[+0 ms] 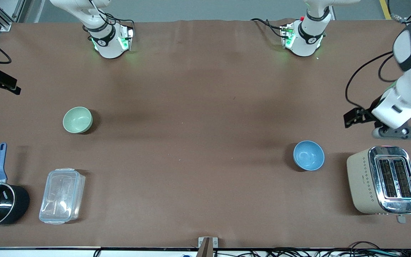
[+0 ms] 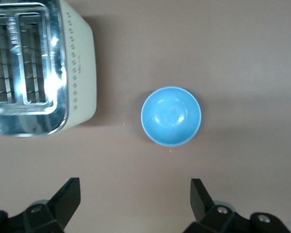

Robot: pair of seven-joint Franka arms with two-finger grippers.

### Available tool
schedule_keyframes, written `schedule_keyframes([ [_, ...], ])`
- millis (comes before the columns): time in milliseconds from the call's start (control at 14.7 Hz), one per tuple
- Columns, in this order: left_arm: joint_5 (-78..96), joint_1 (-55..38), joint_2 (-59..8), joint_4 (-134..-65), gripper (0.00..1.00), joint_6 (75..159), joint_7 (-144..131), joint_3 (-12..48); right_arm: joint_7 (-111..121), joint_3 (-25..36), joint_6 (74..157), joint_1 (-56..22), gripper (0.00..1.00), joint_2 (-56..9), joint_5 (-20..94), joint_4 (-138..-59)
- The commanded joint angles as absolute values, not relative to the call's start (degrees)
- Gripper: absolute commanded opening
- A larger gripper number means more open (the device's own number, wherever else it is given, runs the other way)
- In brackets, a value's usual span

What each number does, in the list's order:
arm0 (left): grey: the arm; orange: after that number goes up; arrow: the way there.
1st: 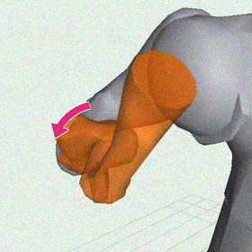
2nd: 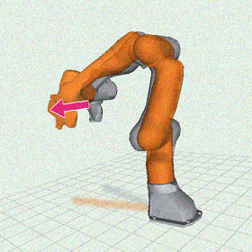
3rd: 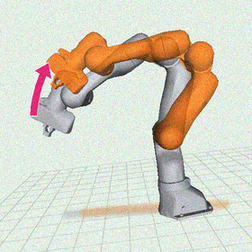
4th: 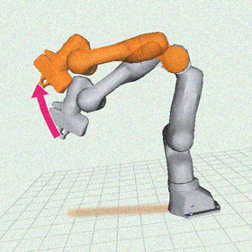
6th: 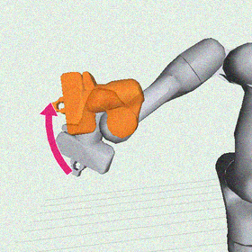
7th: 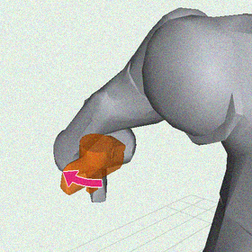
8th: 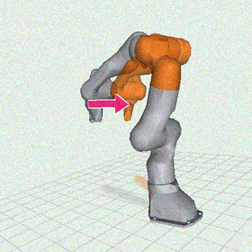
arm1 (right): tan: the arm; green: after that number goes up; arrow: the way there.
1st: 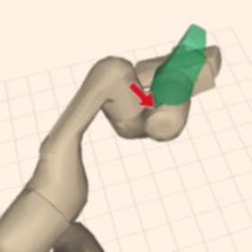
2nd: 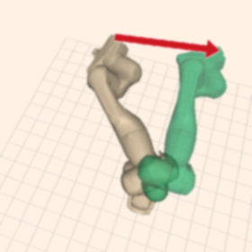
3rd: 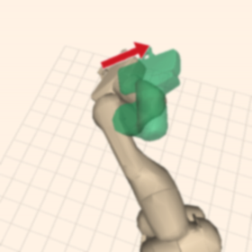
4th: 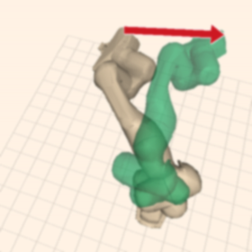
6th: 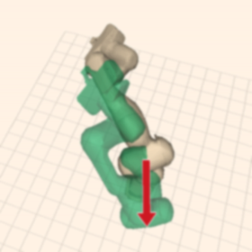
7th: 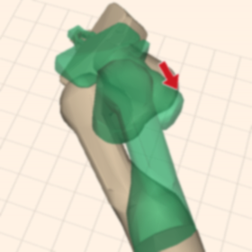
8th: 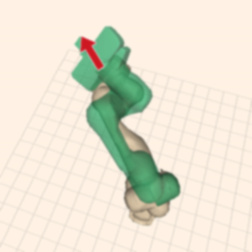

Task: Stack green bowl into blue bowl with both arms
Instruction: 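Reach the left gripper down to the blue bowl rim, then slide the blue bowl with the left gripper while the right gripper grasps the green bowl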

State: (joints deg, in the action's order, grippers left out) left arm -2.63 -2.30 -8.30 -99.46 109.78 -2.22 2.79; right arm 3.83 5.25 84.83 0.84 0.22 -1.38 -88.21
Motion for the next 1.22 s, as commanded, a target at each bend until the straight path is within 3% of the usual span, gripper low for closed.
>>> schedule_keyframes([
  [0,-3.52,-1.93,-10.88,-103.44,1.0,117.57,-1.58,2.72,6.67,4.92,86.3,3.77,1.0,0.62,-1.14,-90.69],
  [272,-3.43,-1.41,-17.39,-107.48,1.0,129.62,-2.19,2.81,7.03,4.92,93.23,6.23,1.0,0.62,1.74,-98.85],
  [611,-3.52,-1.41,-24.07,-107.93,0.96,133.32,-2.2,2.72,12.29,4.92,108.95,10.18,0.99,0.53,5.71,-113.18],
  [815,-3.52,-1.41,-27.32,-107.93,0.86,135.25,-2.2,2.72,20.45,4.92,116.7,14.66,0.99,-2.71,10.34,-118.99],
  [1154,-3.52,-1.41,-31.64,-107.75,0.63,139.66,-2.11,2.72,31.2,4.92,120.57,18.72,0.99,-11.85,18.28,-119.62],
])
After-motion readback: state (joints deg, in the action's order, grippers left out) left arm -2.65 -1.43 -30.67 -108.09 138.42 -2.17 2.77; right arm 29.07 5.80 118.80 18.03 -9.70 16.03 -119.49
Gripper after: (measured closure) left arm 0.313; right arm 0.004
